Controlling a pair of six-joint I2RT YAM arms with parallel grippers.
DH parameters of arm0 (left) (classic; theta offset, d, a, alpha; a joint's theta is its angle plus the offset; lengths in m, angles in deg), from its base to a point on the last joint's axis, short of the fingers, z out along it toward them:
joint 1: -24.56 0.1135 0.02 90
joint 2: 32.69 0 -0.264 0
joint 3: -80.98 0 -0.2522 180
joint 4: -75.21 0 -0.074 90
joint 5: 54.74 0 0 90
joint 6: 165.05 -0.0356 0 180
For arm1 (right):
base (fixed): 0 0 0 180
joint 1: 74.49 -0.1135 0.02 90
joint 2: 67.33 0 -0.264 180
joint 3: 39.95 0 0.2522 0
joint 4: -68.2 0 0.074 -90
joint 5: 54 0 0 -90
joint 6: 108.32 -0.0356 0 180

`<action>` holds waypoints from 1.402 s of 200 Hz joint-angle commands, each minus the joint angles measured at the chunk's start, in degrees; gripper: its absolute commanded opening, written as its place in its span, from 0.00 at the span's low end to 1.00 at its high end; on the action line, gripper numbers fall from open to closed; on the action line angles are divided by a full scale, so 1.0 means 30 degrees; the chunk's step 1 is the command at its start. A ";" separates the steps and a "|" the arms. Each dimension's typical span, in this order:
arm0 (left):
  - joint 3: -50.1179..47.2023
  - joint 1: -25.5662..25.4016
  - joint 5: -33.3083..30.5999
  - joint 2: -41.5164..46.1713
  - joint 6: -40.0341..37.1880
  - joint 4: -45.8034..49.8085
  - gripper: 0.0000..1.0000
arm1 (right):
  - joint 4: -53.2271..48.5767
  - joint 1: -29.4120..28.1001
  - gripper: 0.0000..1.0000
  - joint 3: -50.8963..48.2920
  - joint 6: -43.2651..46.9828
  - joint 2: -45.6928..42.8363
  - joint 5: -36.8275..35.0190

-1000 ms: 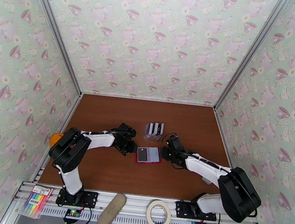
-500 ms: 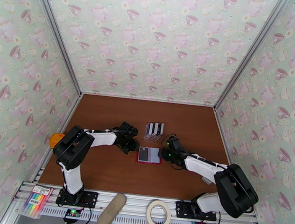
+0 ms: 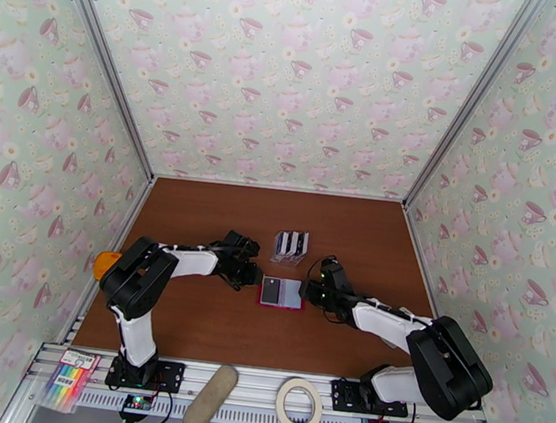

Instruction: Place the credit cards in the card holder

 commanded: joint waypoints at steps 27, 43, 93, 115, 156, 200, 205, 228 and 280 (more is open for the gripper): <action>-0.0220 0.0031 -0.1065 -0.1514 0.0098 -0.1177 0.21 | -0.0267 -0.0120 0.54 -0.0729 -0.0438 0.0017 0.2473; -0.0224 0.0030 -0.0969 -0.1645 0.0178 -0.1251 0.21 | -0.0276 -0.0129 0.53 -0.0839 -0.0424 -0.0046 0.2558; -0.0219 0.0017 -0.0833 -0.1723 0.0270 -0.1343 0.21 | 0.0540 -0.0129 0.51 -0.1021 -0.0538 0.0412 0.3298; -0.0230 0.0025 -0.0834 -0.1722 0.0274 -0.1314 0.21 | 0.0785 -0.0114 0.50 -0.0986 -0.0607 0.0652 0.3440; -0.0201 0.0045 -0.0786 -0.1746 0.0288 -0.1316 0.21 | 0.0641 -0.0129 0.47 -0.0908 -0.0635 0.0715 0.3229; -0.0178 0.0042 -0.0779 -0.1812 0.0301 -0.1315 0.21 | 0.0641 -0.0128 0.44 -0.0884 -0.0696 0.0672 0.3114; -0.0178 0.0042 -0.0783 -0.1816 0.0301 -0.1314 0.21 | 0.0644 -0.0129 0.43 -0.0884 -0.0718 0.0676 0.3114; -0.0180 0.0046 -0.0779 -0.1819 0.0303 -0.1314 0.21 | 0.0641 -0.0108 0.41 -0.0825 -0.0725 0.0569 0.3099; -0.0161 0.0044 -0.0708 -0.1892 0.0362 -0.1374 0.20 | 0.0152 -0.0129 0.36 -0.0481 -0.0579 -0.0258 0.3200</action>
